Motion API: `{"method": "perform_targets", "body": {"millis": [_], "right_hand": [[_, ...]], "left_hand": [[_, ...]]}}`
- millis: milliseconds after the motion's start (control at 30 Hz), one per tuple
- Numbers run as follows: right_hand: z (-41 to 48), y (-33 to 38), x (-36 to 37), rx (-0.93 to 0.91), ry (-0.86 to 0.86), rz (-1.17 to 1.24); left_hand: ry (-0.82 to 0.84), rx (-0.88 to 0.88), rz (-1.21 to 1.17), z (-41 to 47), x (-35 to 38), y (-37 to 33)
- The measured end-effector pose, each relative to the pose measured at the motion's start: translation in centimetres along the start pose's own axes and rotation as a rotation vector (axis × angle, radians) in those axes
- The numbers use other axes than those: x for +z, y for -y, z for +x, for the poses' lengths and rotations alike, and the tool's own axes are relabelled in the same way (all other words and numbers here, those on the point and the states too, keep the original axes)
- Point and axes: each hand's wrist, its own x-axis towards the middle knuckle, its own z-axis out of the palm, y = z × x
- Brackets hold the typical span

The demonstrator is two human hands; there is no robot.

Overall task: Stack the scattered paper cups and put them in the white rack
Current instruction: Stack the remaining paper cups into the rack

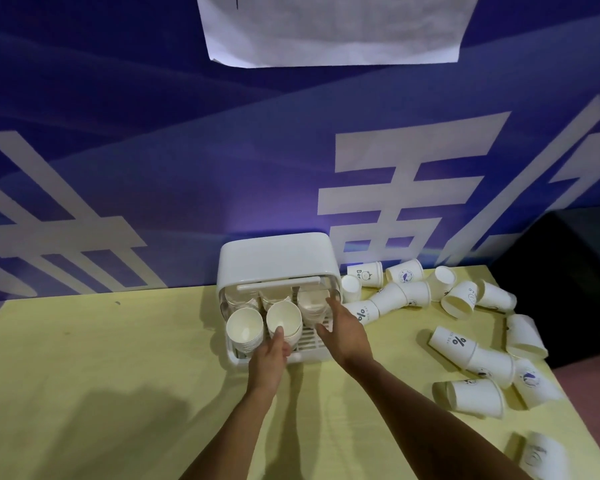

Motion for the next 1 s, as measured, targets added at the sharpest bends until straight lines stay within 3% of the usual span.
{"method": "perform_targets", "body": {"millis": [567,1000], "right_hand": [[-5.3,-6.4,-6.6,0.189,-0.008,-0.108],[-10.2,-16.8,-15.4,0.347,-0.091,-0.041]], "left_hand": [[0.044,-0.010,0.005,-0.9,1.9,1.0],[0.315,0.035,0.259,-6.7,15.5,0.8]]}}
